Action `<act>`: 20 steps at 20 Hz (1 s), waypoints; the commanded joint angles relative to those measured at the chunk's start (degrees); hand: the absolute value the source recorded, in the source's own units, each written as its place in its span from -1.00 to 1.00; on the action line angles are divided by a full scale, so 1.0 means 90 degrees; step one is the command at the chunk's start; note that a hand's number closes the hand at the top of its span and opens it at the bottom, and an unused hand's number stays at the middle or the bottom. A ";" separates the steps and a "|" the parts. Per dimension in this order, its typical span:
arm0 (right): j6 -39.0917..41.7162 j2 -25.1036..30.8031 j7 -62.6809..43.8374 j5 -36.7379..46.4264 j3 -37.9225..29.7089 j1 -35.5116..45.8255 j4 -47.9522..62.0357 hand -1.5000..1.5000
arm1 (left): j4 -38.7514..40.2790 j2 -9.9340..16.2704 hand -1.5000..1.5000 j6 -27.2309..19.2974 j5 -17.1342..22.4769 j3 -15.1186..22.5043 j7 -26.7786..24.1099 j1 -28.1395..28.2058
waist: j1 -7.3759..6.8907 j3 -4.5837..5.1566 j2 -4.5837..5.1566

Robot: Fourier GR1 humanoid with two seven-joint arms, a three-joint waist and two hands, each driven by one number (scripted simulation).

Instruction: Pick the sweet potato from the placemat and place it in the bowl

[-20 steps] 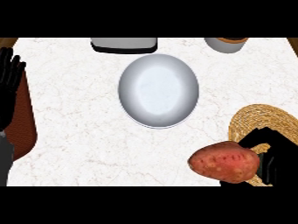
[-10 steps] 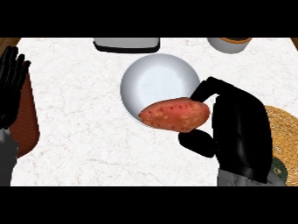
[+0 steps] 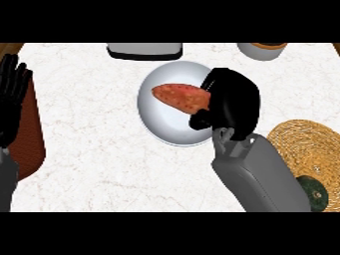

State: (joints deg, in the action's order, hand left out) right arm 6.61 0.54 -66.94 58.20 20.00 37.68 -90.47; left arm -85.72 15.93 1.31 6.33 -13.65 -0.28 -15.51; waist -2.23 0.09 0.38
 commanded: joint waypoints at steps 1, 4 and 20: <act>-0.1058 -0.0057 -0.1123 -0.0023 -0.0244 0.0067 0.0959 1.00 | -0.0153 -0.0127 0.00 -0.0181 -0.0149 0.0157 0.0127 -0.0061 | -0.0009 -0.0011 0.0012; -0.1909 -0.0057 -0.0482 -0.0321 -0.0539 -0.0366 0.1161 -1.00 | -0.0250 -0.0024 0.00 0.0030 0.0147 -0.0036 0.0177 0.0098 | -0.0004 -0.0018 -0.0001; -0.5435 -0.0059 0.0125 0.0997 -0.0835 -0.0618 0.0725 -1.00 | 0.0043 0.0004 0.00 -0.0092 -0.0034 -0.0117 -0.0053 0.0152 | 0.0308 -0.0005 -0.0085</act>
State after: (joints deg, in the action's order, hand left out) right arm -36.23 0.24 -57.91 61.76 12.78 33.95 -79.18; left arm -85.56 16.11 0.55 6.16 -14.40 0.01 -15.32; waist -0.52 -0.01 -0.03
